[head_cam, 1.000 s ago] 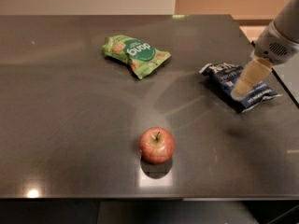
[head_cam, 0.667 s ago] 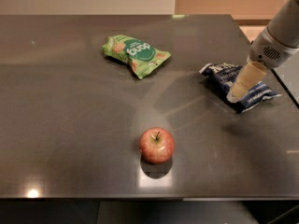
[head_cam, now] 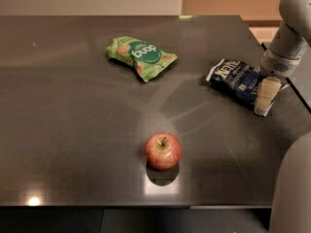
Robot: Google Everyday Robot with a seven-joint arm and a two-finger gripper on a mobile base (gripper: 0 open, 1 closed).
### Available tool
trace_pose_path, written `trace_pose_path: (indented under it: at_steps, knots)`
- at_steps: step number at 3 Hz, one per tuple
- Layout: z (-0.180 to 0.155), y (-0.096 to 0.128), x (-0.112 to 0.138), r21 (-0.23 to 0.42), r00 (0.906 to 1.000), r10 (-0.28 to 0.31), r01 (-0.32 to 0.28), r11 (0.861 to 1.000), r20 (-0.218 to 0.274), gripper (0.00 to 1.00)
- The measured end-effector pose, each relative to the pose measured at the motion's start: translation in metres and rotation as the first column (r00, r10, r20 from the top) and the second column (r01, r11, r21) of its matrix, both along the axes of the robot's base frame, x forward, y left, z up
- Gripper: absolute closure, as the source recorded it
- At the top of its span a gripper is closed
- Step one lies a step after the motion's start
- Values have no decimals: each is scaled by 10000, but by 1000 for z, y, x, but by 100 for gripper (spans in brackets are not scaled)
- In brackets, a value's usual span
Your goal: Pick blue chip bag
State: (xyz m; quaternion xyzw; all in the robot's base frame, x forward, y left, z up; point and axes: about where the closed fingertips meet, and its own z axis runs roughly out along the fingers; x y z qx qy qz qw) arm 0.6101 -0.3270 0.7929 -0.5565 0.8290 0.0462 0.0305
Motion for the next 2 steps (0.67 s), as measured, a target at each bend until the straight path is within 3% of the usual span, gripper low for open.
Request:
trace_pose_path:
  at_steps: [1,2]
  knots:
    - [6,0,0,0,10000,0,0,10000,0,22]
    - [9,0,0,-4,10000,-11,11,10000,1,9]
